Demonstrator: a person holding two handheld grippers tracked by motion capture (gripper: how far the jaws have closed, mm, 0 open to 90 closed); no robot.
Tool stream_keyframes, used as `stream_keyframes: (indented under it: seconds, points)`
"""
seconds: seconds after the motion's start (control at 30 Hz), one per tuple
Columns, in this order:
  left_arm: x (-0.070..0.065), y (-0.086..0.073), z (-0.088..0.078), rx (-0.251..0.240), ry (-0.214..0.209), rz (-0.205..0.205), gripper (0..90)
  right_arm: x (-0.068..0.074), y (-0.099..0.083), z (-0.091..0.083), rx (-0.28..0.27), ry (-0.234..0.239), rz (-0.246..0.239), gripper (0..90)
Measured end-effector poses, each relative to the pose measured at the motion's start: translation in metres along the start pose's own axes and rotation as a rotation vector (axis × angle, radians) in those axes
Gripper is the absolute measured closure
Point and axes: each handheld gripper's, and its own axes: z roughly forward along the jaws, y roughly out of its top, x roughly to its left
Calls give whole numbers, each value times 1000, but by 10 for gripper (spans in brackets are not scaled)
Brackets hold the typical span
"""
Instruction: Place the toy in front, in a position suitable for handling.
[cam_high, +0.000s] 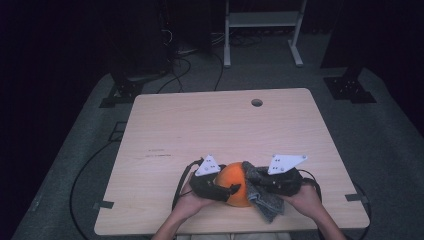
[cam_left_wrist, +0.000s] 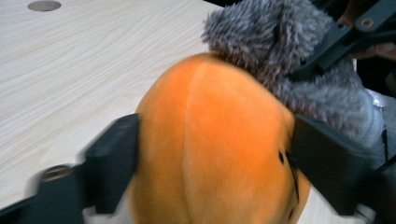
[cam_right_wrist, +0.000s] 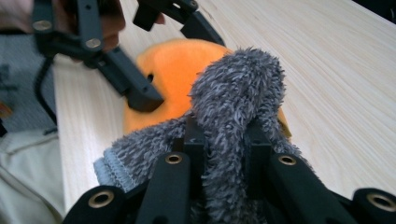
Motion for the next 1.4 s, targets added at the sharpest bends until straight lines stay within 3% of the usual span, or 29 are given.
stream_keyframes:
  seconds: [0.07,0.13,0.23,0.33,0.4,0.47,0.63,0.7,0.77,0.87,1.0,1.1,1.13,1.2,1.27,1.3,1.4]
  points:
    - [3,-2,-2,10,5,-1,281,-4,-3,-1,3,8,15,758]
    - [6,-4,-3,20,-5,-3,289,-10,-9,-3,33,-24,27,758]
    - [6,0,-4,-3,-17,-8,237,-15,-14,-4,30,-27,63,758]
    - [-1,6,-3,-10,14,29,168,-4,-8,-1,22,-24,12,758]
    - [1,4,1,11,22,15,148,1,-5,1,7,-6,-8,757]
    - [6,-2,0,7,46,27,259,2,-4,3,14,-21,-11,757]
    - [23,-11,-6,21,51,-56,312,-14,-17,3,65,-48,52,757]
    - [28,-14,-7,17,46,-88,316,-13,-18,2,53,-30,61,756]
    - [30,-15,-8,19,50,-101,319,-7,-14,4,39,-5,46,755]
    - [32,-16,-9,19,38,-111,317,-1,-13,10,62,8,20,754]
    - [33,-17,-10,16,39,-123,316,-8,-23,11,123,0,65,753]
    - [30,-17,-9,13,51,-116,316,-7,-19,5,68,7,68,753]
    - [30,-17,-9,14,50,-114,316,-6,-16,3,28,35,77,753]
    - [31,-18,-11,14,37,-117,315,-5,-14,5,37,44,71,753]
    - [33,-17,-12,13,3,-119,291,-4,-18,13,102,34,59,752]
    - [34,-17,-11,11,-7,-124,250,-4,-20,14,107,36,64,752]
    - [41,-17,-5,40,-62,-206,173,-4,-19,12,94,44,63,751]
